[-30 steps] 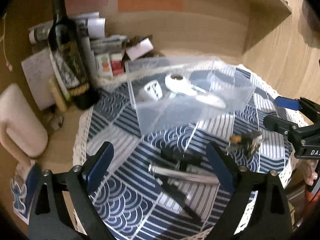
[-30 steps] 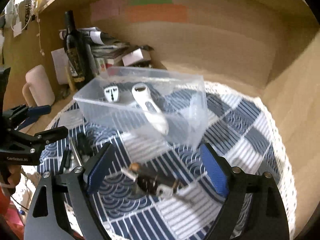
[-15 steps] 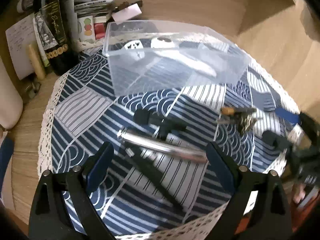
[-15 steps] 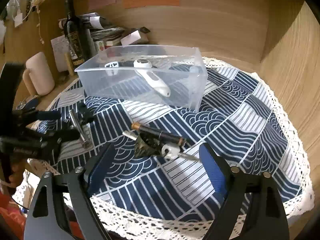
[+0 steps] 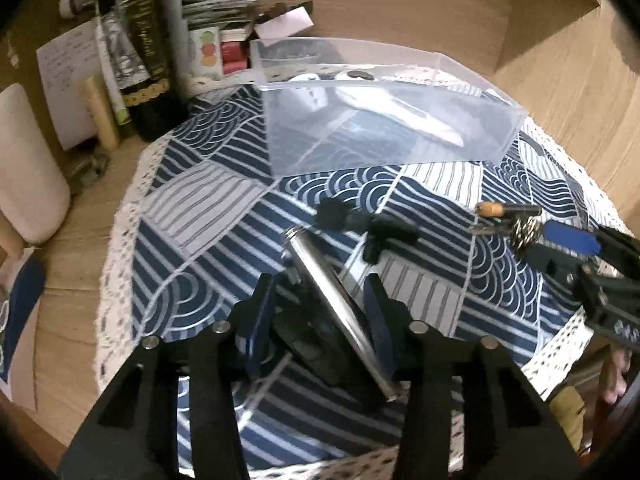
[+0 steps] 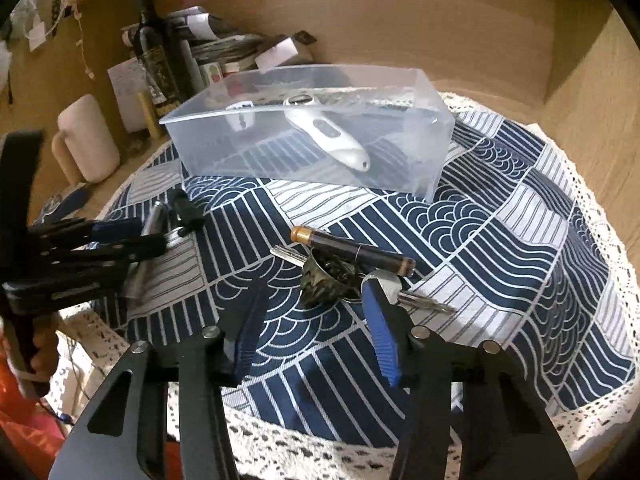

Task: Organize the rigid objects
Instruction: 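Grasp the silver metal tube with the left gripper while the right grasps a black clip, then carry the silver tube into the box with the left gripper while the right drops the black clip inside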

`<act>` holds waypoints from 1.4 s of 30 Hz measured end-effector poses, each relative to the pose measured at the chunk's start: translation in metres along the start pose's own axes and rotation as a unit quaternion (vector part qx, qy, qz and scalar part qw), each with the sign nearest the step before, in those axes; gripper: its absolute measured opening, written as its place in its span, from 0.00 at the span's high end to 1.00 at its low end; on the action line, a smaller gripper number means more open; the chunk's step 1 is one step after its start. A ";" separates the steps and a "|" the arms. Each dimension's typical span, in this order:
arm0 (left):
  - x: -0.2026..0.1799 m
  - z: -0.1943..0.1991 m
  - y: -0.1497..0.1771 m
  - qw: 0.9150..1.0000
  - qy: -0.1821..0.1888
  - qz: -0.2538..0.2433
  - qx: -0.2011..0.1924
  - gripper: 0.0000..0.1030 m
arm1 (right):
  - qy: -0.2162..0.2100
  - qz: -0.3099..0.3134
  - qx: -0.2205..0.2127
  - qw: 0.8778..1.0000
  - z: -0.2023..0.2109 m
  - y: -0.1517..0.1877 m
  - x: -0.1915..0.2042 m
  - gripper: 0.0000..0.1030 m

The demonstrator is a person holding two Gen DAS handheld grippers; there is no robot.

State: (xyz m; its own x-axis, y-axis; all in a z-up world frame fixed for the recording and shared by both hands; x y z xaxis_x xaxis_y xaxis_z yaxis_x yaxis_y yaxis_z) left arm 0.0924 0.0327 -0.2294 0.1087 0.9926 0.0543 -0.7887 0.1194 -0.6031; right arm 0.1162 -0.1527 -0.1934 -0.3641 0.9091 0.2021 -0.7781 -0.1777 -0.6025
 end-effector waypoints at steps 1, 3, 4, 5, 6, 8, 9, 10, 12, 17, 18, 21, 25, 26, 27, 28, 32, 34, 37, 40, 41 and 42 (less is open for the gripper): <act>0.002 0.001 0.001 1.000 0.001 0.000 0.000 0.59 | 0.001 -0.001 0.000 1.000 -0.002 -0.001 0.000 0.56; 0.004 0.002 0.001 1.000 0.005 -0.003 -0.002 0.63 | 0.001 -0.005 0.002 1.000 -0.006 -0.002 0.001 0.56; 0.005 0.001 0.001 1.000 0.005 -0.003 -0.002 0.65 | 0.001 -0.007 0.003 1.000 -0.009 -0.002 0.000 0.56; 0.005 0.000 0.000 1.000 0.008 -0.003 -0.004 0.69 | 0.002 -0.009 0.005 1.000 -0.012 -0.003 0.000 0.56; 0.005 -0.002 -0.002 1.000 0.020 0.001 -0.006 0.72 | 0.004 -0.010 0.005 1.000 -0.014 -0.004 0.000 0.58; 0.005 -0.006 -0.005 1.000 0.029 0.008 -0.010 0.78 | 0.007 -0.013 0.007 1.000 -0.019 -0.003 -0.001 0.68; 0.006 -0.006 -0.006 0.999 0.029 0.010 -0.012 0.84 | 0.007 -0.015 0.009 1.000 -0.020 -0.003 -0.001 0.70; 0.006 -0.006 -0.007 0.999 0.030 0.013 -0.013 0.85 | 0.006 -0.016 0.007 1.000 -0.019 -0.003 -0.001 0.71; 0.008 -0.005 -0.007 0.999 0.036 0.017 -0.015 0.85 | 0.006 -0.014 0.002 1.000 -0.016 -0.004 -0.001 0.71; 0.008 0.002 -0.008 0.999 0.030 0.016 -0.024 0.86 | 0.006 -0.008 -0.013 1.000 -0.006 -0.007 0.001 0.71; 0.008 0.005 -0.009 0.999 0.029 0.015 -0.029 0.85 | 0.004 -0.008 -0.015 1.000 -0.004 -0.008 0.002 0.71; 0.008 0.017 -0.015 0.999 0.021 0.011 -0.046 0.86 | 0.003 -0.005 -0.027 1.000 0.003 -0.013 0.005 0.71; 0.010 0.035 -0.031 0.997 0.021 0.015 -0.074 0.86 | -0.001 -0.002 -0.046 0.999 0.014 -0.025 0.008 0.71; 0.010 0.039 -0.037 0.996 0.021 0.015 -0.081 0.86 | -0.004 -0.002 -0.049 0.999 0.016 -0.028 0.009 0.71; 0.011 0.044 -0.042 0.996 0.019 0.014 -0.089 0.86 | -0.007 -0.003 -0.055 0.998 0.018 -0.032 0.010 0.71; 0.010 0.047 -0.046 0.995 0.018 0.013 -0.095 0.86 | -0.009 -0.002 -0.062 0.998 0.021 -0.037 0.011 0.71; 0.013 0.061 -0.069 0.992 0.008 0.008 -0.125 0.86 | -0.007 0.007 -0.087 0.996 0.028 -0.056 0.017 0.71; 0.015 0.067 -0.082 0.990 -0.009 0.000 -0.143 0.86 | -0.001 0.012 -0.100 0.995 0.031 -0.067 0.018 0.71; 0.019 0.073 -0.101 0.987 -0.015 -0.002 -0.158 0.86 | 0.008 0.016 -0.112 0.994 0.031 -0.084 0.018 0.71; 0.022 0.077 -0.118 0.985 -0.016 -0.003 -0.169 0.86 | 0.011 0.017 -0.120 0.993 0.031 -0.102 0.013 0.71; 0.023 0.078 -0.124 0.985 -0.017 -0.003 -0.172 0.86 | 0.012 0.016 -0.122 0.992 0.030 -0.108 0.011 0.71; 0.024 0.079 -0.131 0.984 -0.016 -0.003 -0.177 0.86 | 0.013 0.016 -0.123 0.992 0.029 -0.114 0.010 0.71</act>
State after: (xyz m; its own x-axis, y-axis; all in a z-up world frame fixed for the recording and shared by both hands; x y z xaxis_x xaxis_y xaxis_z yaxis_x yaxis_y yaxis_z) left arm 0.1510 0.0426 -0.0863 0.0886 0.9928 0.0805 -0.5276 0.1154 -0.8416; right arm 0.1868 -0.1344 -0.1003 -0.3716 0.9142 0.1615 -0.6162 -0.1128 -0.7795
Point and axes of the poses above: each gripper's, at about its wrist camera, not at the fingertips, and z roughly against the way its jaws point, x to its left, y to its underside, the point moved 8 cm from there along -z, roughly the way its jaws point, and after that the axes turned 10 degrees about -z, right-handed, at the moved point
